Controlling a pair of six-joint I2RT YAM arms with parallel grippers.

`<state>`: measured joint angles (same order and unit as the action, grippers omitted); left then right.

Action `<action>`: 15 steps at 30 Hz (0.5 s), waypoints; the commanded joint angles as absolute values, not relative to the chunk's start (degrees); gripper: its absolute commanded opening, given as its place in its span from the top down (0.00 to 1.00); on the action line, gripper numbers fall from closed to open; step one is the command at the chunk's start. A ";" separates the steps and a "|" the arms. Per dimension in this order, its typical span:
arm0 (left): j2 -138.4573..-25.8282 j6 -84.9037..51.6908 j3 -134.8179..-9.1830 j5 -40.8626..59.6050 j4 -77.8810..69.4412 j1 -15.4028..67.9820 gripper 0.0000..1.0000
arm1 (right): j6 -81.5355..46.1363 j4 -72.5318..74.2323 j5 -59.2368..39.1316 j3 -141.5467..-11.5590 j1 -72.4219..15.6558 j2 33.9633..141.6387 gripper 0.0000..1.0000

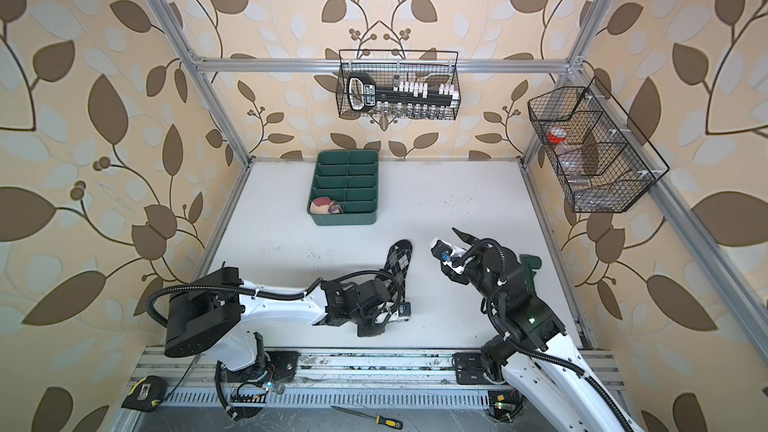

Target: Roll the socks

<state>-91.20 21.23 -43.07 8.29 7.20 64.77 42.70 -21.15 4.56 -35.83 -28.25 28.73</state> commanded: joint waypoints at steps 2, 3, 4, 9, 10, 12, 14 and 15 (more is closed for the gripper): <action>-93.92 14.36 -45.66 22.56 11.24 59.19 0.88 | 55.78 -27.75 4.20 -33.27 -29.43 24.96 0.39; -94.81 13.63 -46.40 24.83 11.78 57.93 0.88 | 58.84 -29.12 4.23 -32.33 -30.44 23.97 0.39; -95.68 12.85 -47.11 27.34 12.18 56.69 0.88 | 62.00 -30.54 4.53 -31.22 -31.63 22.92 0.38; -99.30 7.40 -49.00 35.92 12.73 52.39 0.86 | 72.58 -37.53 7.49 -27.08 -40.43 17.49 0.37; -99.48 5.91 -48.60 36.30 11.86 51.92 0.86 | 72.74 -37.70 8.49 -26.48 -42.80 16.57 0.37; -99.41 3.60 -47.46 38.19 9.82 51.10 0.86 | 71.37 -37.51 9.89 -25.52 -47.78 16.29 0.37; -99.36 1.70 -46.87 39.28 8.32 50.63 0.86 | 70.07 -37.26 12.37 -24.64 -53.41 17.81 0.36; -99.46 0.37 -46.45 40.25 7.10 50.32 0.86 | 69.04 -36.57 14.25 -23.99 -56.64 19.18 0.36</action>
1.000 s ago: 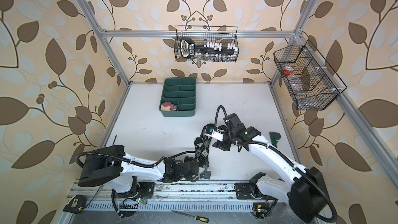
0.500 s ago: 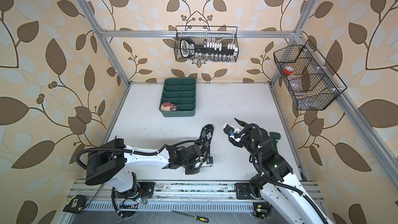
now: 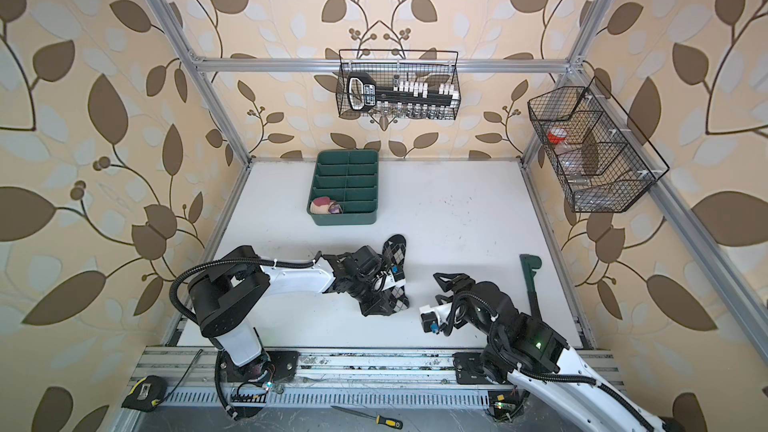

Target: Roll the socks

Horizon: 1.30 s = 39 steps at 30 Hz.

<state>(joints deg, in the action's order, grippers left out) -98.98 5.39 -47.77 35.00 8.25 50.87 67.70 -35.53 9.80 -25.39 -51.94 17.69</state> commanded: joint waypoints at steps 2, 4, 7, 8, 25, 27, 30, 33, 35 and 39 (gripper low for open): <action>-99.82 -2.66 -45.70 41.74 4.54 49.85 0.86 | 66.34 -34.42 16.95 -23.04 -62.74 22.74 0.36; -100.27 -5.55 -44.87 43.17 1.66 49.83 0.86 | 63.68 -30.63 19.44 -21.70 -68.86 27.51 0.35; -101.42 -7.07 -44.46 44.66 0.00 49.83 0.86 | 60.51 -23.55 22.23 -19.69 -74.71 35.23 0.34; -101.56 -7.17 -44.47 45.18 -0.04 49.77 0.86 | 59.83 -21.51 22.08 -19.20 -75.24 37.44 0.35; -99.84 -8.30 -41.95 44.12 -1.66 49.83 0.83 | 59.92 0.68 18.11 -12.99 -69.03 53.89 0.32; -99.79 -8.40 -41.97 43.84 -1.60 49.83 0.83 | 60.27 2.07 18.02 -13.08 -68.26 55.33 0.33; -99.49 -8.79 -41.69 44.02 -2.27 49.83 0.82 | 60.41 4.32 18.22 -13.27 -68.03 58.13 0.35; -99.16 -8.81 -41.49 43.95 -2.37 49.83 0.82 | 60.30 6.27 18.72 -13.19 -67.92 60.81 0.39; -98.94 -8.71 -41.43 44.03 -2.35 49.83 0.82 | 60.22 7.64 19.20 -12.94 -67.89 61.97 0.43; -98.32 -8.11 -41.30 44.08 -1.93 49.83 0.82 | 60.30 11.72 20.54 -12.43 -67.30 64.52 0.49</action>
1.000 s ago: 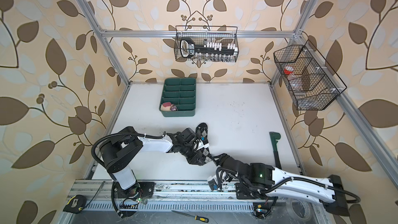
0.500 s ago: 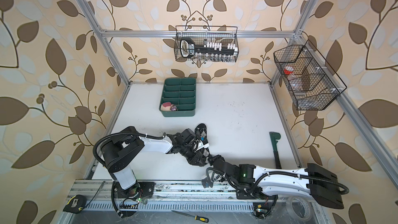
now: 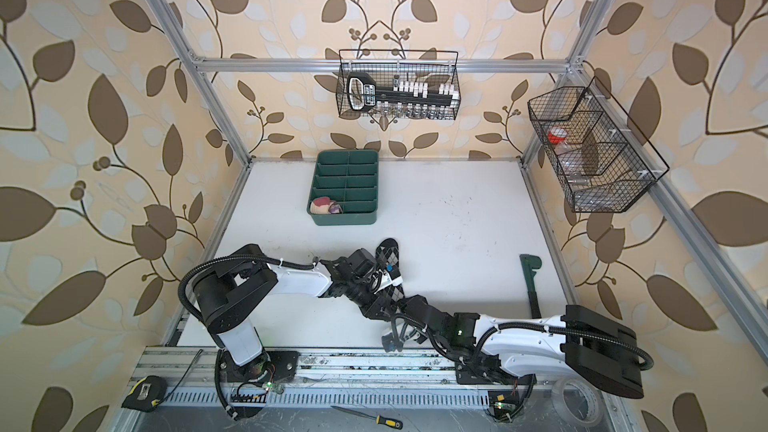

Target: Roll the socks

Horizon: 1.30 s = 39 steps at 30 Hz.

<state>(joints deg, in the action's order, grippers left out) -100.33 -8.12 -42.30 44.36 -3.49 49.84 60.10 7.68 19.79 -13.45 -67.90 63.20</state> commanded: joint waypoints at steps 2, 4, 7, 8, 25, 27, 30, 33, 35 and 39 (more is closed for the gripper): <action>-98.05 -7.56 -41.40 44.12 -1.32 49.91 0.82 | 60.43 13.50 21.24 -12.83 -66.64 66.37 0.53; -97.74 -7.56 -41.33 44.20 -1.31 49.92 0.82 | 60.88 14.71 21.51 -13.33 -66.27 68.11 0.58; -97.29 -7.36 -41.31 44.30 -1.24 49.99 0.82 | 60.48 13.85 21.10 -14.67 -65.92 70.18 0.70; -97.06 -7.19 -41.31 44.13 -1.08 50.01 0.82 | 60.24 12.74 20.69 -15.27 -65.92 70.64 0.74; -66.65 11.23 -45.51 11.76 11.98 45.48 0.08 | 55.40 -15.55 -2.60 -25.69 -61.18 72.95 0.92; -61.51 15.96 -46.42 5.54 13.58 44.27 0.04 | 54.67 -17.71 -3.63 -27.55 -61.17 74.57 0.92; -53.12 22.71 -47.06 0.74 14.96 43.68 0.01 | 50.89 -22.03 -4.41 -32.37 -61.17 78.94 0.91; -47.06 27.87 -48.87 3.09 20.39 43.60 0.01 | 48.58 -26.20 -6.50 -38.10 -61.00 83.83 0.92; -44.06 31.29 -49.97 6.31 24.83 43.68 0.02 | 46.28 -29.45 -8.76 -41.95 -60.45 87.28 0.92; -37.60 38.24 -49.85 10.64 30.07 43.68 0.04 | 43.25 -38.25 -17.19 -50.62 -58.54 96.54 0.90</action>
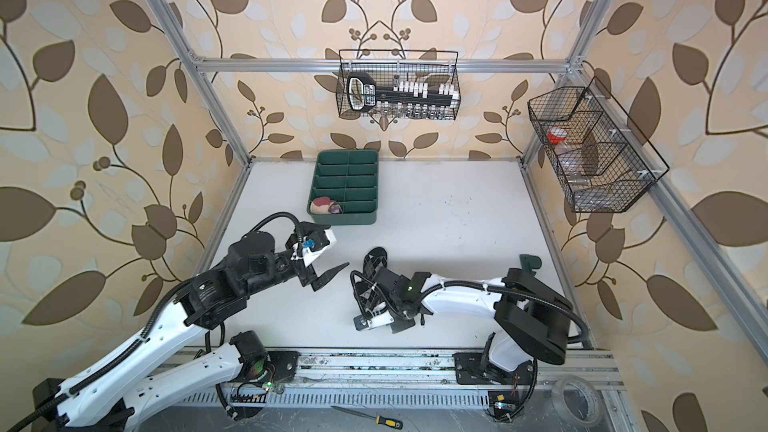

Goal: Roll the socks
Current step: 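Grasp the rolled end with both grippers and roll it further toward the toe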

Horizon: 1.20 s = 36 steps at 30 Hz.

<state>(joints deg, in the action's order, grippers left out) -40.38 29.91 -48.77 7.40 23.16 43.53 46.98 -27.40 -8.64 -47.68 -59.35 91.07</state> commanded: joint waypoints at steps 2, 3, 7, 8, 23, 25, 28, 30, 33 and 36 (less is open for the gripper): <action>-35.20 42.13 -50.28 12.18 32.76 43.68 0.04 | 40.15 -39.89 -19.10 -53.91 -58.18 100.80 0.91; -34.37 43.57 -50.95 12.93 34.45 43.68 0.04 | 38.73 -40.64 -20.15 -55.49 -58.05 102.70 0.91; -33.77 47.54 -53.63 16.45 43.05 44.57 0.05 | 32.23 -42.24 -23.58 -61.06 -56.86 108.50 0.92; -33.59 48.07 -53.32 16.10 44.02 45.39 0.05 | 30.50 -42.45 -24.66 -62.21 -56.30 109.62 0.92; -32.13 58.32 -38.05 6.60 40.42 56.85 0.07 | 25.09 -47.97 -29.26 -70.92 -48.51 119.06 0.91; -33.36 59.75 -34.68 -0.56 37.08 63.42 0.07 | 25.23 -48.59 -29.80 -72.31 -48.13 119.83 0.91; -36.21 62.31 -29.52 -11.38 29.73 73.45 0.08 | 25.55 -49.37 -30.30 -73.18 -48.01 120.97 0.91; -38.90 62.65 -27.01 -16.10 24.96 77.76 0.11 | 25.96 -49.64 -30.62 -73.39 -48.03 121.33 0.92; -42.78 60.21 -25.24 -19.25 20.90 81.52 0.23 | 27.44 -50.49 -31.98 -73.45 -47.99 121.38 0.92; -44.92 59.66 -23.20 -21.21 18.48 84.19 0.28 | 27.87 -50.88 -32.36 -73.65 -48.08 121.66 0.92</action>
